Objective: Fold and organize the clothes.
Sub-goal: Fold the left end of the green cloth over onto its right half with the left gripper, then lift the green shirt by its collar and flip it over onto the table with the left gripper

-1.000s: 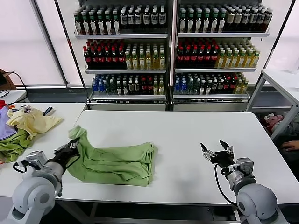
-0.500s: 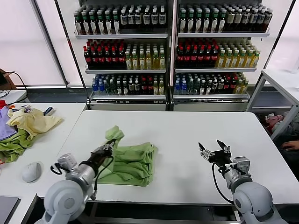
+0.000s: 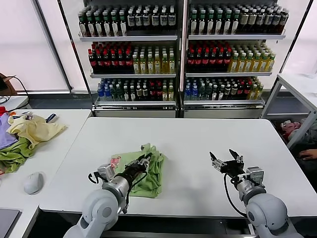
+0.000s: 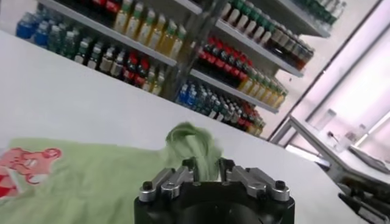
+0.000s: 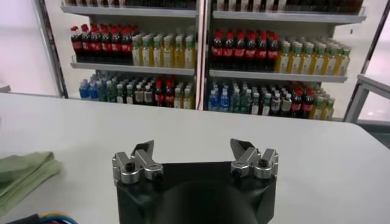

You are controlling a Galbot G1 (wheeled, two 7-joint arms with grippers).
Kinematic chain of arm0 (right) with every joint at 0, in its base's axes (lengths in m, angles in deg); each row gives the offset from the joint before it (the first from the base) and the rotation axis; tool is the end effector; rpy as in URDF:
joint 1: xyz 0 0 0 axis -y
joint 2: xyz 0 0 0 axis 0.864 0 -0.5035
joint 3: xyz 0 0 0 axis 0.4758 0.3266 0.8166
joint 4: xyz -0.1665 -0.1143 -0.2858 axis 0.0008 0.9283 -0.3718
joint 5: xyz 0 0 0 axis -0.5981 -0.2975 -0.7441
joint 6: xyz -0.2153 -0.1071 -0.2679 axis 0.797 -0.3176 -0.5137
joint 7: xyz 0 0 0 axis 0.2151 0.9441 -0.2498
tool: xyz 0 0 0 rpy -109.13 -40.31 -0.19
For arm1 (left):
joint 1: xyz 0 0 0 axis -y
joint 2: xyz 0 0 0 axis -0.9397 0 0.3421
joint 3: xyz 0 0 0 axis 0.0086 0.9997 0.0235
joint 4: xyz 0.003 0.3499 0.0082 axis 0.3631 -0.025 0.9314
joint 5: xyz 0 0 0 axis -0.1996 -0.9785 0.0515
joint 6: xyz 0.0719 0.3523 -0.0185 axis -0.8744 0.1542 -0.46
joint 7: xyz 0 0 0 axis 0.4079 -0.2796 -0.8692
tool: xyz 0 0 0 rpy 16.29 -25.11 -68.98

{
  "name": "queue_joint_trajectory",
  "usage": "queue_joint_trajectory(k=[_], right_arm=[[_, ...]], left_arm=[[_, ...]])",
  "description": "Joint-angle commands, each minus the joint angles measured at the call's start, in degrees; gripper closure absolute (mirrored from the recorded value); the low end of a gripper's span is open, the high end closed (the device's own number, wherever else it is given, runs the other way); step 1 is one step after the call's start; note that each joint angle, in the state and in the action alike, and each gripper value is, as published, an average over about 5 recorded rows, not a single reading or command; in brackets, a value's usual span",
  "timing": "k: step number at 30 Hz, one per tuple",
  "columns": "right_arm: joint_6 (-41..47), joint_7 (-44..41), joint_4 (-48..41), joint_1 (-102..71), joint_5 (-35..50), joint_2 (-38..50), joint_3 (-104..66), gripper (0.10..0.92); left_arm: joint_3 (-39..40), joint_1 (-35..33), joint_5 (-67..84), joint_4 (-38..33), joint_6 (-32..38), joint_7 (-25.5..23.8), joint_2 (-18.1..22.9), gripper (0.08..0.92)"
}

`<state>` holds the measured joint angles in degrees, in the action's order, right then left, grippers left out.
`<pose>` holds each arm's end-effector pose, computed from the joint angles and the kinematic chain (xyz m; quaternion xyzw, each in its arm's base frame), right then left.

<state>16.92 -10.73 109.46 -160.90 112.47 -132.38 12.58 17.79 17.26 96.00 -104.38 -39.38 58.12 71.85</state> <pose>0.2805 -0.0785 -0.2230 0.0806 -0.9854 0.0253 0.1477 0.2946 -0.0355 -0.2297 -0.1706 -0.9350 0.2138 0.2260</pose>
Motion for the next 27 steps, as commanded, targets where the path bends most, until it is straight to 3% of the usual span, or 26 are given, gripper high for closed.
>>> queue_joint_trajectory(k=[1,6,15,27], right_arm=[[0.02,0.00,0.19,0.30,-0.13,0.04,0.54,0.203],[-0.17,-0.10,-0.19,0.65,-0.55,-0.27,1.45,0.203],[-0.97,-0.66,-0.51,1.00,-1.23,-0.19,2.13,0.203],[-1.01,-0.60,-0.77,0.71,-1.50,-0.43,1.93,0.203]], left_arm=[[1.87,-3.85,-3.73,-4.29,-0.64,-6.17,-1.65,0.595],[-4.18,-7.82,-7.38,-4.46,1.29,-5.52,-3.36,0.448],[-11.13,-12.99,-26.98,4.28,9.54,-1.29,-6.88,0.206],[-8.15,-8.80,-29.06,10.66,4.55,-0.29,-5.02,0.177]])
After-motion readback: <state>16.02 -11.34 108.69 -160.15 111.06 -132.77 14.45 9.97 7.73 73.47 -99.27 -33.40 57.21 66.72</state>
